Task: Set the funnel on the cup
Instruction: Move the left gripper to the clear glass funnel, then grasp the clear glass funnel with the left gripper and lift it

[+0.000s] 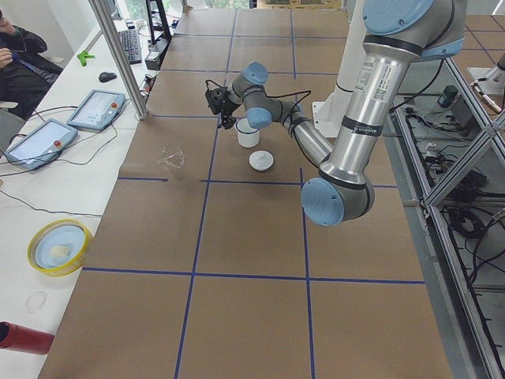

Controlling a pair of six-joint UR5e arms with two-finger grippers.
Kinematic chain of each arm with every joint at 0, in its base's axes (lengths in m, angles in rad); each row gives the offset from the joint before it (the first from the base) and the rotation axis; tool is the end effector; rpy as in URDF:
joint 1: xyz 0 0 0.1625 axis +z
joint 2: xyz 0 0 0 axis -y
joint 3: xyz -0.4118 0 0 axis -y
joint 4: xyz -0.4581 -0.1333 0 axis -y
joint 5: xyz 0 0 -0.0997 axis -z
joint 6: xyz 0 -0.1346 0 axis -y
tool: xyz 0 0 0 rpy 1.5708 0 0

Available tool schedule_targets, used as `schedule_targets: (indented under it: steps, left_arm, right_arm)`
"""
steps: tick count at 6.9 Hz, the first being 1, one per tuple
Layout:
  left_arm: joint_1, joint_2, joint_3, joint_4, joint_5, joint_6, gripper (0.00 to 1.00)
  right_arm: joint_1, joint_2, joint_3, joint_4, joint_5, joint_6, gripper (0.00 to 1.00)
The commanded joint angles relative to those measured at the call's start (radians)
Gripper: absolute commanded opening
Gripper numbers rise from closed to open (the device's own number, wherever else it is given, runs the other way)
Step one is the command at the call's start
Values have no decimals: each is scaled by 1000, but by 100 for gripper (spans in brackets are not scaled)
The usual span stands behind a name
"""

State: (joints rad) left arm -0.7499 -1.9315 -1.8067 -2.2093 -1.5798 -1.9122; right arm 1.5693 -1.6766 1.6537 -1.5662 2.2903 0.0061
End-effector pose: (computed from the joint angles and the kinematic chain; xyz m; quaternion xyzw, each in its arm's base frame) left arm 0.4107 -0.5630 0.2406 0.1139 0.5677 -0.4209 0.6983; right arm 0.0438 -0.5124 0.6855 -0.0099 -0.3520 0.0054 0.9359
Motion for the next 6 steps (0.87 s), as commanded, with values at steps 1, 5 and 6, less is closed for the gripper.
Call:
schedule_targets:
  steps: [1,5,6]
  left_arm:
    - [-2,-84,285,-234,150,-203,100]
    - [-28,-180,550,-314,182,-240,100]
    - [-34,-197,629,-396,182,-281,98]
  right_arm:
    - [0,0,0,0,0,0,100]
    - [0,0,0,0,0,0,100]
    - [0,0,0,0,0,0,100]
